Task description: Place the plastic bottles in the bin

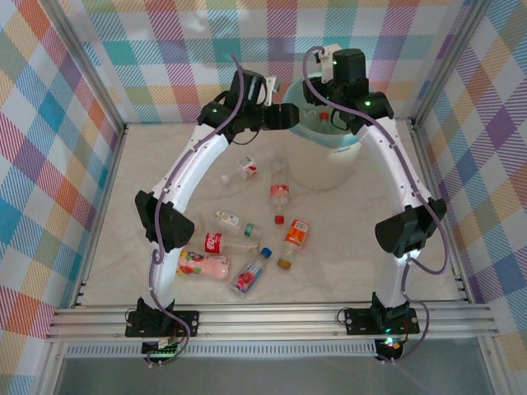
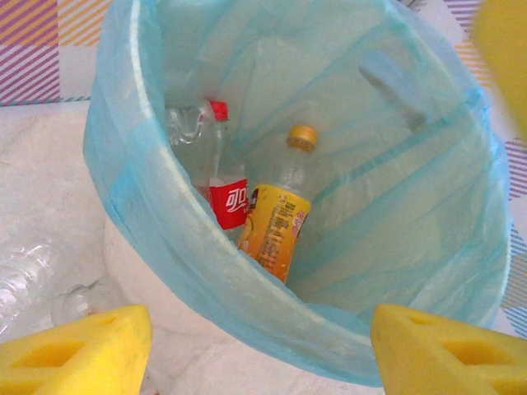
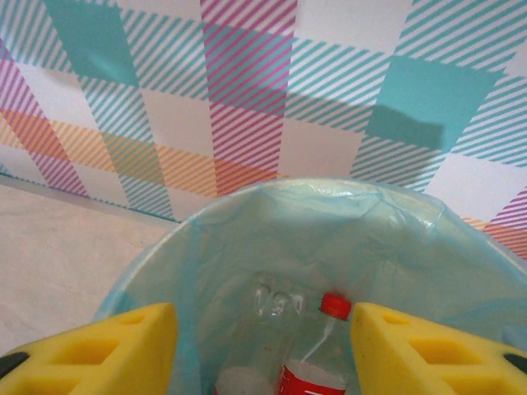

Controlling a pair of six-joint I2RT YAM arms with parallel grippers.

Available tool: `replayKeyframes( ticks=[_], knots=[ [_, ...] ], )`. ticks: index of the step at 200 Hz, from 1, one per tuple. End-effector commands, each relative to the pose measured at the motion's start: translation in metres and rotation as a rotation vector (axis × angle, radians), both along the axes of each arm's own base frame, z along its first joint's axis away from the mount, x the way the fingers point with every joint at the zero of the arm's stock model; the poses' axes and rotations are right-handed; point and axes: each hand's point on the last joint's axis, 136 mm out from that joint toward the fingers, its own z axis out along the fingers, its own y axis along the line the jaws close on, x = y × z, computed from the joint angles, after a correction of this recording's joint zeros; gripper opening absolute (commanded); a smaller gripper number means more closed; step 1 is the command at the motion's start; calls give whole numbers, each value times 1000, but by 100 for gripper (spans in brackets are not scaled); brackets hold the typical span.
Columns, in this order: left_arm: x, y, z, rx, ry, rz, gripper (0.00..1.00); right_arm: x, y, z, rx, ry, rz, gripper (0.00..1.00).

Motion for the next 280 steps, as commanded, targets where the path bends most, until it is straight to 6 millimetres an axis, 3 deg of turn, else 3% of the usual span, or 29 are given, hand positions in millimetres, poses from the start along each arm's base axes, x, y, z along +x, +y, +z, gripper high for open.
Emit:
replayKeyframes(
  ticks=[1,64,98,142,175,198,220,254,280],
  knots=[
    [-12,12,43,-52,-66,8,71,-19,2,16,61,6,25,58],
    [-27,24,66,-44,-110,8,71,-47,0,44,114,-11,69,62],
    [-38,29,84,-54,-146,-4,71,-77,1,52,163,26,108,59],
    [-71,43,87,4,-169,-49,71,-137,0,28,243,112,141,59],
    [-107,62,63,97,-193,-70,72,-184,-11,-23,310,247,111,59],
    [-138,68,37,161,-201,-121,72,-214,-19,-77,346,379,70,60],
    [-175,60,1,243,-211,-250,73,-237,-28,-133,367,518,6,66],
    [-230,46,-68,375,-191,-464,75,-257,-25,-208,441,694,-57,75],
    [-254,34,-106,401,-176,-550,75,-258,-17,-249,506,777,-90,79]
  ],
)
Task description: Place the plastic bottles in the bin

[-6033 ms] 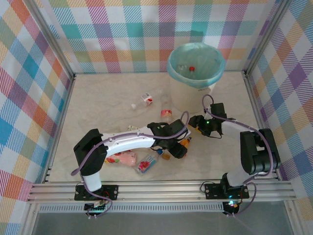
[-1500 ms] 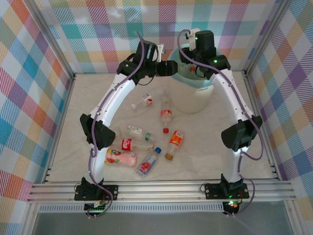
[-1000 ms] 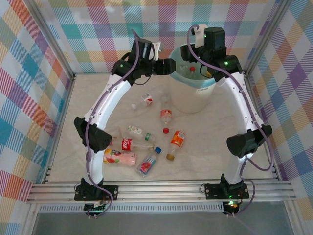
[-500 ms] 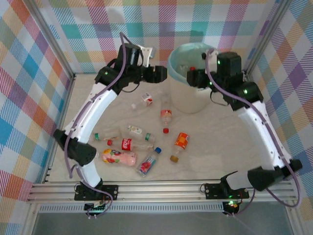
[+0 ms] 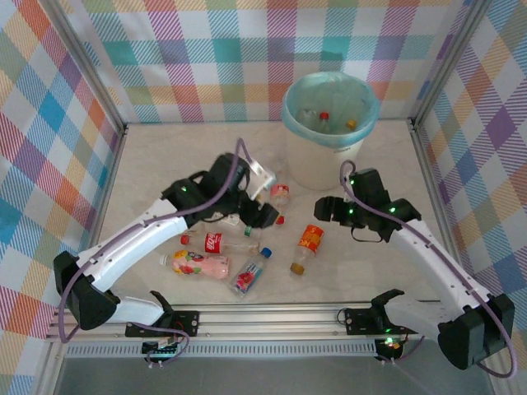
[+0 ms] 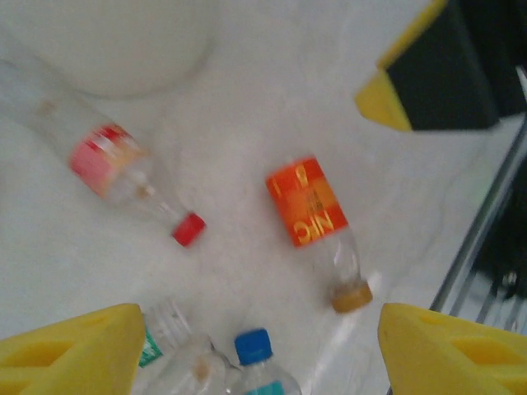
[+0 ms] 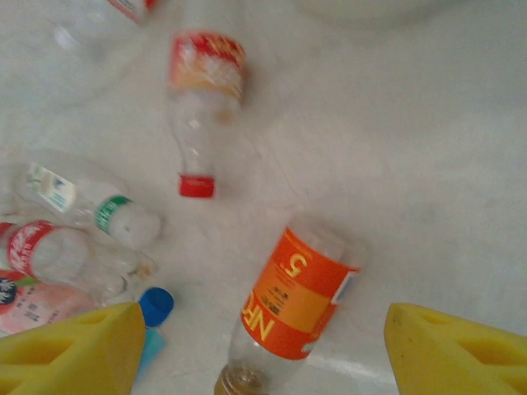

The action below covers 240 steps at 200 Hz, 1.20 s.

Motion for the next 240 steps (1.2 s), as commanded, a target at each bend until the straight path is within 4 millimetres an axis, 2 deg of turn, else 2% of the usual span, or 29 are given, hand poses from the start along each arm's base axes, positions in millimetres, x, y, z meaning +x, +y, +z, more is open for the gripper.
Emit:
replayKeyframes(
  ticks=[1,46,83,107,183,212,240],
  knots=[
    [-15,-10,-18,18,-54,-100,75,4,17,-12,125,37,-46,79],
    [-33,-26,-63,30,-32,-159,76,7,21,-60,103,146,-71,83],
    [-40,-37,-96,65,-12,-178,75,10,30,-80,141,197,-82,83],
    [-42,-42,-110,83,2,-185,75,10,34,-93,149,237,-82,83],
    [-38,-40,-121,128,-12,-168,75,7,47,-124,189,344,-72,82],
    [-38,-38,-123,139,-6,-165,75,7,53,-130,205,372,-61,81],
    [-38,-38,-123,140,-3,-158,75,6,58,-132,220,386,-48,75]
  ],
)
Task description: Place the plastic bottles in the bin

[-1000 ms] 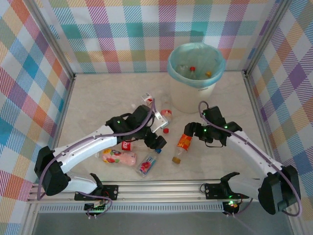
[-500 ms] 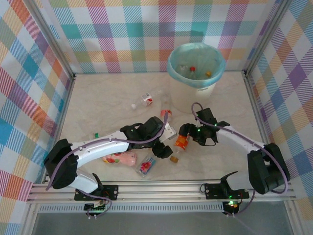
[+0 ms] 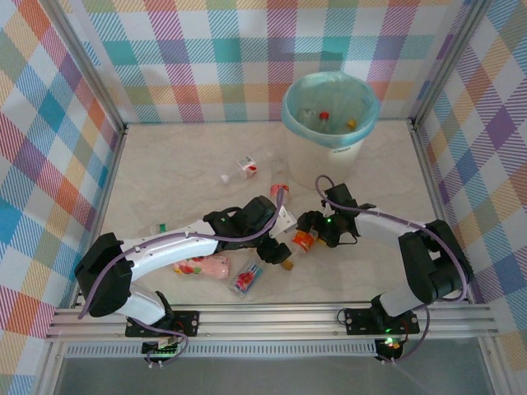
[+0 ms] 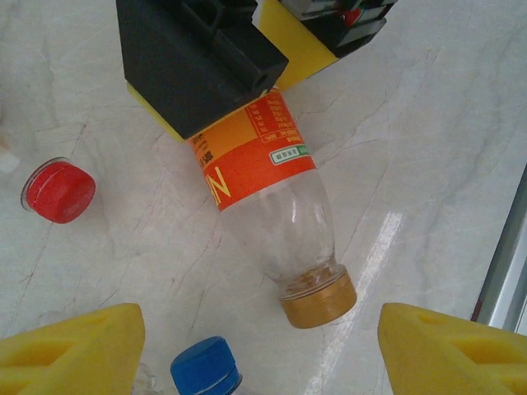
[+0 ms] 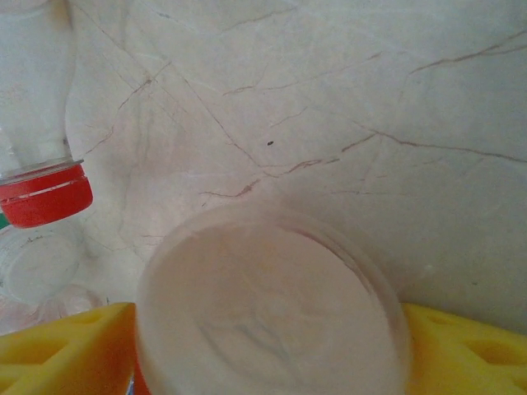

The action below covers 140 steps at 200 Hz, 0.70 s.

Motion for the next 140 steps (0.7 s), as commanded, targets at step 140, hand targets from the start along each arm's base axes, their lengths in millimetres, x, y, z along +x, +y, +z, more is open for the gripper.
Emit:
replayKeyframes(
  ticks=[140],
  knots=[
    [23,-14,96,-144,-114,59,75,10,-11,123,-46,-288,50,56]
  ],
)
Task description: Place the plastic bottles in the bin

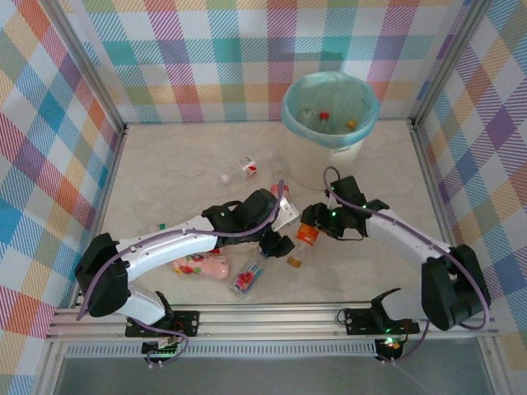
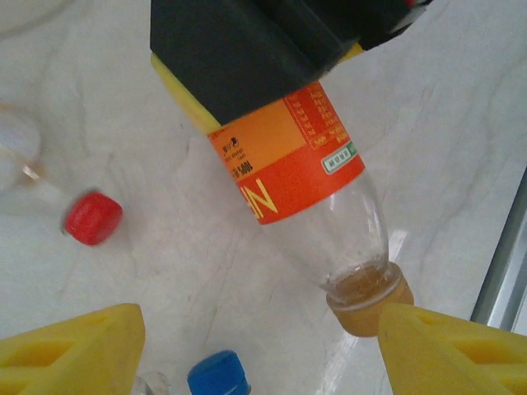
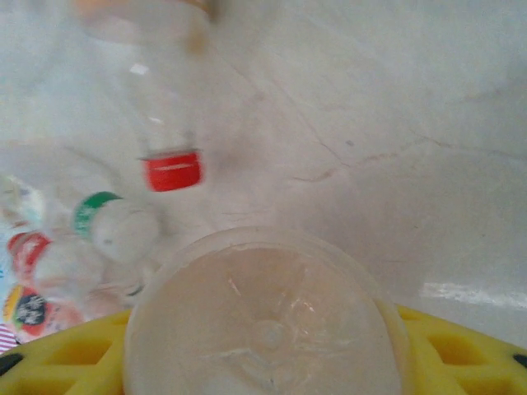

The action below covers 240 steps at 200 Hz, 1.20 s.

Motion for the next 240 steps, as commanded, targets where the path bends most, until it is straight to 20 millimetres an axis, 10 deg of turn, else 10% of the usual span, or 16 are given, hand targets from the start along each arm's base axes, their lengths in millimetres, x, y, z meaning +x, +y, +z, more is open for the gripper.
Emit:
replayKeyframes(
  ticks=[1,71,138,191,240],
  knots=[
    [11,-5,64,-114,-73,33,75,5,-8,54,-51,-137,33,56],
    [43,0,220,-383,-255,108,75,33,-28,238,-154,-618,55,53],
    [116,20,295,-519,-273,344,75,70,-37,378,-299,-1027,35,51],
    [186,24,321,-638,-221,432,75,127,-41,428,-499,-1211,-32,51],
    [265,25,286,-698,-71,522,74,198,-37,413,-712,-1185,-59,51]
  ],
)
